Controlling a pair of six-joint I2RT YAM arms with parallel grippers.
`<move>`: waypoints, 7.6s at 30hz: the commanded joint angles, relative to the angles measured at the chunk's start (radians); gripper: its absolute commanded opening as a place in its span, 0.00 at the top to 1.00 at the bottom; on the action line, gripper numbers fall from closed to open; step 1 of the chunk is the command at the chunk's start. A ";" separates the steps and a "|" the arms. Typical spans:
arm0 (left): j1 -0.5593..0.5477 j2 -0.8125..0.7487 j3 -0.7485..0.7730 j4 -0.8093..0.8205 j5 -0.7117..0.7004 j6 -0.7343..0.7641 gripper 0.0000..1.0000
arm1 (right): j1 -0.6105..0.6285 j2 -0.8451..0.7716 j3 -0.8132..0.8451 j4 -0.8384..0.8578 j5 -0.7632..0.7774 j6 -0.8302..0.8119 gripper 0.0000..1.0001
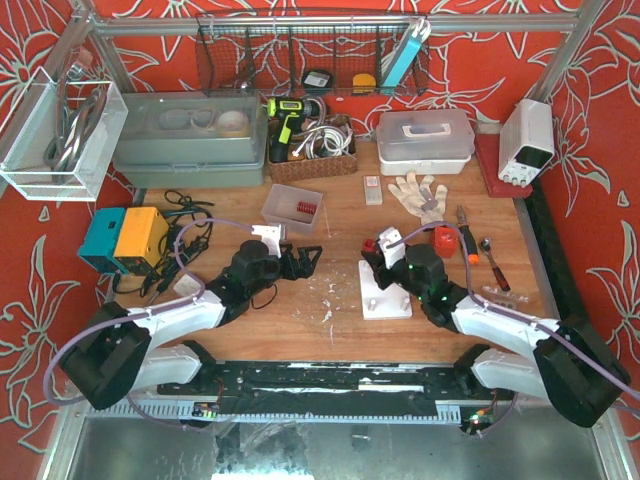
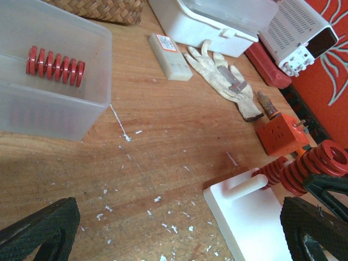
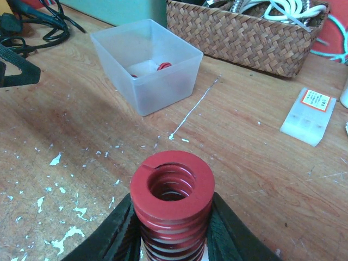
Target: Install the large spring
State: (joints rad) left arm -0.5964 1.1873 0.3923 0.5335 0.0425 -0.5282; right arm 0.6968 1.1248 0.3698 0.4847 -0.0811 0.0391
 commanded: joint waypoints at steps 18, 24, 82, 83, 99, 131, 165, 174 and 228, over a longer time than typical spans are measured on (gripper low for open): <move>0.006 -0.004 -0.033 0.059 -0.012 0.081 0.00 | 0.022 0.185 -0.068 0.231 0.124 0.016 1.00; 0.006 0.006 -0.038 0.062 -0.039 0.104 0.00 | 0.021 0.229 -0.076 0.264 0.128 0.054 0.74; 0.184 0.778 1.030 -0.881 -0.107 0.488 0.35 | 0.022 -0.519 0.161 -0.597 0.185 0.167 0.01; 0.184 0.789 1.035 -0.877 -0.115 0.488 0.35 | 0.021 -0.518 0.160 -0.597 0.186 0.165 0.01; 0.197 0.905 1.022 -0.737 -0.137 0.463 0.34 | 0.022 -0.507 0.159 -0.593 0.199 0.158 0.01; 0.183 0.560 0.847 -0.641 -0.164 0.693 0.83 | 0.020 -0.405 0.206 -0.612 0.200 0.194 0.01; -0.173 -0.049 0.138 0.053 0.215 1.830 1.00 | -0.066 0.023 0.696 -0.973 -0.631 0.289 0.36; -0.184 -0.043 0.152 0.031 0.222 1.826 1.00 | -0.030 0.153 0.765 -1.005 -0.625 0.241 0.46; -0.194 -0.167 0.029 0.274 -0.032 0.877 0.00 | -0.001 -0.237 0.203 -0.461 0.053 0.167 1.00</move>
State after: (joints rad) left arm -0.7856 1.0431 0.4519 0.7101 0.1837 0.7612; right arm 0.6937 0.9874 0.6380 -0.0364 -0.2436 0.2302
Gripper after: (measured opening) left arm 0.999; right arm 0.340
